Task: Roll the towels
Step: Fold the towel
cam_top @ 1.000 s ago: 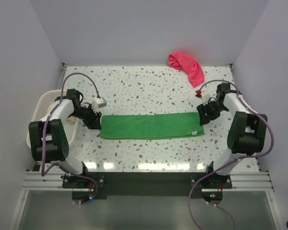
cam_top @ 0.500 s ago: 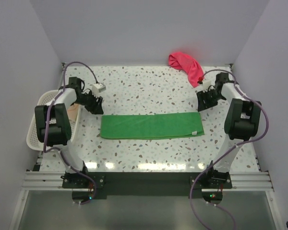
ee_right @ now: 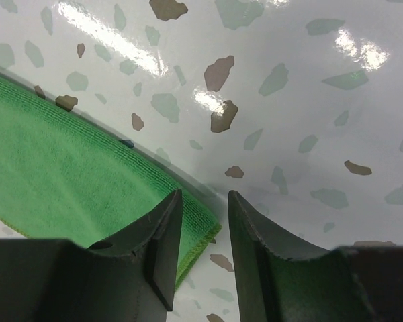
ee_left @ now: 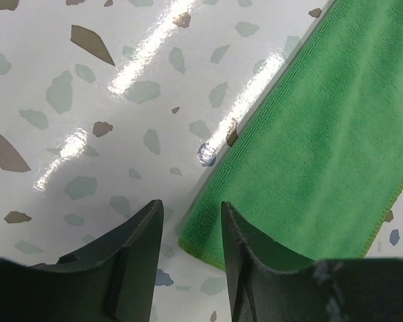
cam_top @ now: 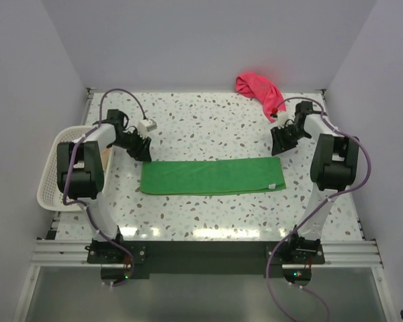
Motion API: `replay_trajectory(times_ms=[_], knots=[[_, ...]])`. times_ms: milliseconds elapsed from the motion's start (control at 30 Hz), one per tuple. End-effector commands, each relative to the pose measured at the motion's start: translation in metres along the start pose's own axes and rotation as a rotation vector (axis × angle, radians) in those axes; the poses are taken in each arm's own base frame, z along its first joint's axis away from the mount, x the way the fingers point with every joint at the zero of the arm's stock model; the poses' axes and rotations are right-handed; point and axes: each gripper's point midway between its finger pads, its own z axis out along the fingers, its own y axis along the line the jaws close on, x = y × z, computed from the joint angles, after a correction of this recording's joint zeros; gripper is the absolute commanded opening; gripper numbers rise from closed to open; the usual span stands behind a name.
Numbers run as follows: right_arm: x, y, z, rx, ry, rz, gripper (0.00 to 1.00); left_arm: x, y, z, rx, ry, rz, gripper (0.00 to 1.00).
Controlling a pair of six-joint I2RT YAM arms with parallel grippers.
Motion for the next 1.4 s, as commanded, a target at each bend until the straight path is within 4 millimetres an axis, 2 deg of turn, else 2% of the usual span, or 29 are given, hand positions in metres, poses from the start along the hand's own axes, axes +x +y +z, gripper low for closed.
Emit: replay_trajectory(times_ms=[0,267,367,500,533,567,600,667,833,1067,1267,1367], knots=[[-0.002,0.004,0.002,-0.036,0.006,-0.025,0.36,-0.004,0.007,0.005,-0.016,-0.018,0.007,0.45],[0.009,0.008,0.004,-0.065,0.046,-0.055,0.33,0.003,0.003,0.007,-0.002,0.003,0.004,0.35],[0.011,0.007,0.005,-0.062,0.054,-0.057,0.28,0.007,0.001,0.006,-0.004,0.013,0.002,0.29],[0.013,0.005,0.005,-0.053,0.060,-0.067,0.18,0.008,-0.001,0.005,-0.004,0.013,0.005,0.17],[0.013,0.003,0.004,-0.041,0.061,-0.074,0.12,0.007,-0.001,0.004,-0.004,0.013,0.009,0.11],[0.013,0.003,0.003,-0.037,0.060,-0.077,0.08,0.007,-0.001,0.004,-0.005,0.014,0.009,0.09],[0.013,0.001,0.002,-0.031,0.059,-0.084,0.00,0.006,-0.001,0.002,-0.006,0.011,0.011,0.06],[0.013,0.000,-0.001,-0.014,0.060,-0.092,0.00,0.005,-0.001,0.001,-0.007,0.012,0.014,0.00],[0.009,-0.009,-0.006,0.048,0.036,-0.103,0.00,0.000,0.005,-0.004,-0.045,0.002,0.026,0.00],[0.003,-0.033,-0.013,0.175,0.022,-0.107,0.00,-0.009,0.027,-0.011,-0.164,-0.016,0.030,0.00],[-0.001,-0.037,-0.013,0.189,0.020,-0.106,0.00,-0.016,0.042,-0.010,-0.207,-0.019,0.020,0.00],[-0.008,-0.041,-0.009,0.191,0.006,-0.088,0.00,-0.025,0.049,-0.007,-0.210,-0.034,0.013,0.00]])
